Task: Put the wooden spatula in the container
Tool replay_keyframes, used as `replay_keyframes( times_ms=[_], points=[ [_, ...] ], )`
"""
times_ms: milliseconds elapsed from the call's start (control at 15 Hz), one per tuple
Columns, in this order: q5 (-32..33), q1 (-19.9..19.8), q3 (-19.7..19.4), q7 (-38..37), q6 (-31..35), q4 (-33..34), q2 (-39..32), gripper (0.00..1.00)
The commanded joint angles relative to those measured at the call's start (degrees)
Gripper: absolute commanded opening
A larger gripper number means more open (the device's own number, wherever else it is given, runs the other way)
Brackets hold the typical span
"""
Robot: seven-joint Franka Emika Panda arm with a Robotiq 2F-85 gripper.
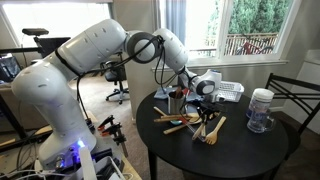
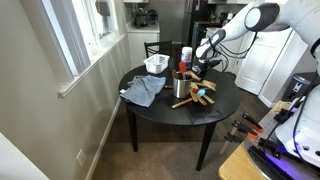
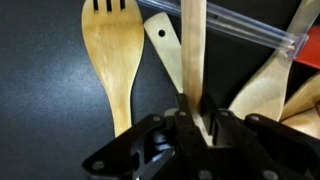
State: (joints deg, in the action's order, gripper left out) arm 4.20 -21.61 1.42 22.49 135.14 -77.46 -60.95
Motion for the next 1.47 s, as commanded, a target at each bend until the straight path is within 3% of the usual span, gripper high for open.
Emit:
replay_keyframes(
  times_ms=[0,800,1400],
  points=[
    [-2.0,0.7,0.1,-0.2,8.2,-10.3,6.4,0.09],
    [-0.6,5.5,-1.2,-3.8,30.1,-30.2,20.0,0.09],
    [-0.4,11.3,-6.9,-12.0,46.8,-40.0,26.9,0.09]
  ],
)
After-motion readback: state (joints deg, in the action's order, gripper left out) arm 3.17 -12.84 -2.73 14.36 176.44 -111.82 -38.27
